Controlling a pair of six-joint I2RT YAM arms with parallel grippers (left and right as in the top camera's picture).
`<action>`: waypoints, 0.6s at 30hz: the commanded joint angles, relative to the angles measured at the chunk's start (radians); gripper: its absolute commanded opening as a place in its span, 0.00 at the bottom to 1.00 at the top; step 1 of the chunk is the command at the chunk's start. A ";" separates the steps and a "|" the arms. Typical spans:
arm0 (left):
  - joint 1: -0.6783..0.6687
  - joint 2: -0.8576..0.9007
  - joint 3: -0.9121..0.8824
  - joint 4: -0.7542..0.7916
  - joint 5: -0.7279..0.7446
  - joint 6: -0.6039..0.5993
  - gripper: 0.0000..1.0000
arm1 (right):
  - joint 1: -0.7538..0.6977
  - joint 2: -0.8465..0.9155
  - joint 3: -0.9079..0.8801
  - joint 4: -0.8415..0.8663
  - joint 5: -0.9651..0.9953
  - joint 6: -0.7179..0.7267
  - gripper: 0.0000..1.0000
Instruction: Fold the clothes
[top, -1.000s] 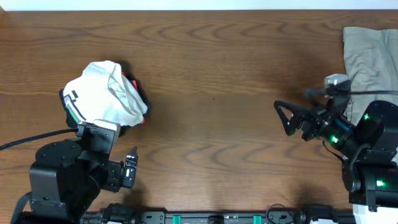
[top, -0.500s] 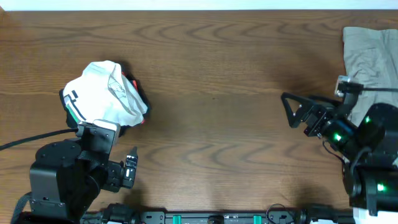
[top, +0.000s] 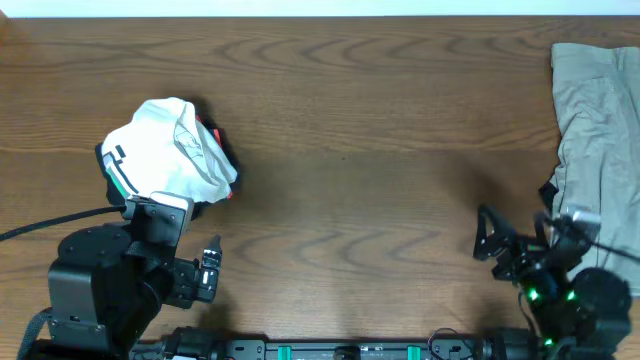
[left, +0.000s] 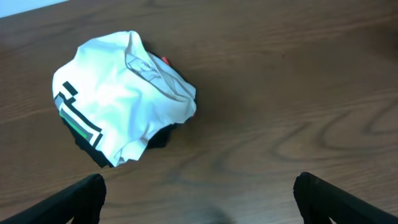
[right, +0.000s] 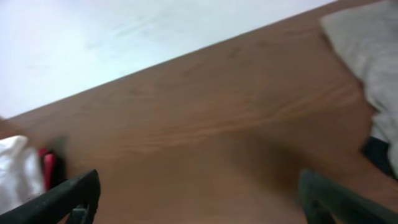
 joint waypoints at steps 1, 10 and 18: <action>-0.006 0.000 0.008 -0.002 -0.008 -0.006 0.98 | 0.005 -0.074 -0.108 -0.001 0.082 -0.020 0.99; -0.006 0.000 0.008 -0.002 -0.008 -0.006 0.98 | 0.005 -0.261 -0.339 0.003 0.083 -0.020 0.99; -0.006 0.000 0.008 -0.002 -0.008 -0.006 0.98 | 0.005 -0.261 -0.433 0.002 0.082 -0.019 0.99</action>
